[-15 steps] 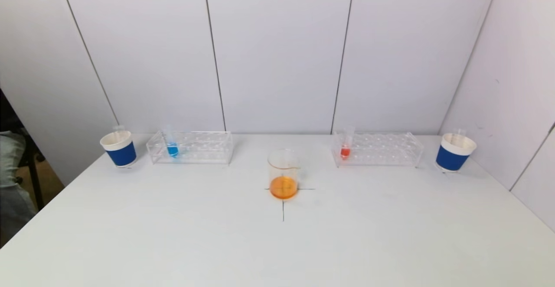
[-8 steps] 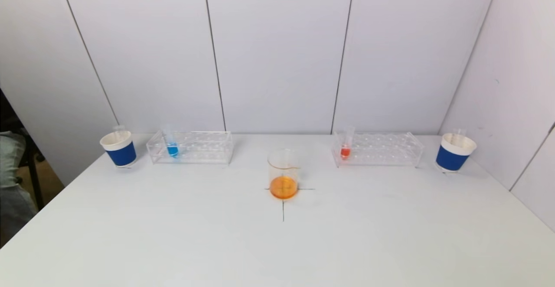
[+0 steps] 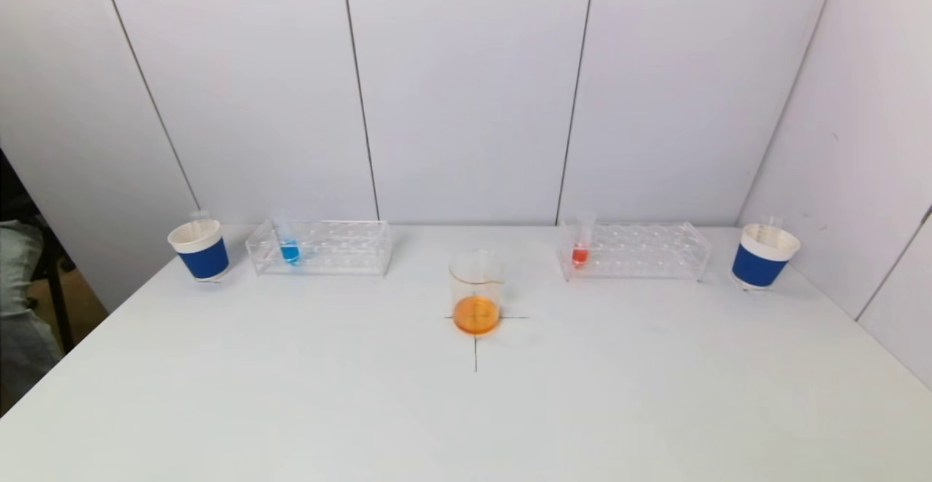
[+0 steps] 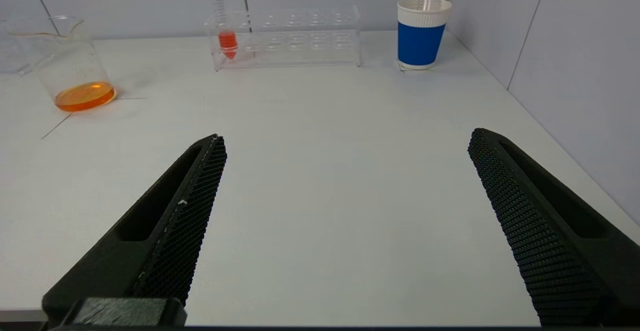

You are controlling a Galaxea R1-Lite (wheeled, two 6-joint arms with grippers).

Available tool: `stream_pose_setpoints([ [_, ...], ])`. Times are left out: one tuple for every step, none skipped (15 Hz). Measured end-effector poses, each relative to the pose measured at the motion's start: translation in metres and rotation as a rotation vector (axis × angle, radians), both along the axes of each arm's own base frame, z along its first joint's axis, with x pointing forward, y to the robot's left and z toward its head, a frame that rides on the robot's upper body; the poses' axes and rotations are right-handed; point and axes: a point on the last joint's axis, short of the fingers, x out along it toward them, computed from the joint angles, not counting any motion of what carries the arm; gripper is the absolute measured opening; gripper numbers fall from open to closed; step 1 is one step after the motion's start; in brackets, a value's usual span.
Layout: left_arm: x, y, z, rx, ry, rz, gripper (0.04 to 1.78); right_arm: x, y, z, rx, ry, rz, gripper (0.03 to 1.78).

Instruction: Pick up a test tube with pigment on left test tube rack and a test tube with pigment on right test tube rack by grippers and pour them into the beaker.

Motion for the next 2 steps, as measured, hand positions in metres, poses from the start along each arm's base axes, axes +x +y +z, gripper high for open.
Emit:
stream_pose_setpoints([
  [0.0,0.0,0.0,0.0,0.0,0.0,1.76,0.0,0.0,0.0,0.0,0.0,0.0,1.76],
  [0.0,0.0,0.0,0.0,0.0,0.0,1.76,0.0,0.0,0.0,0.0,0.0,0.0,1.76],
])
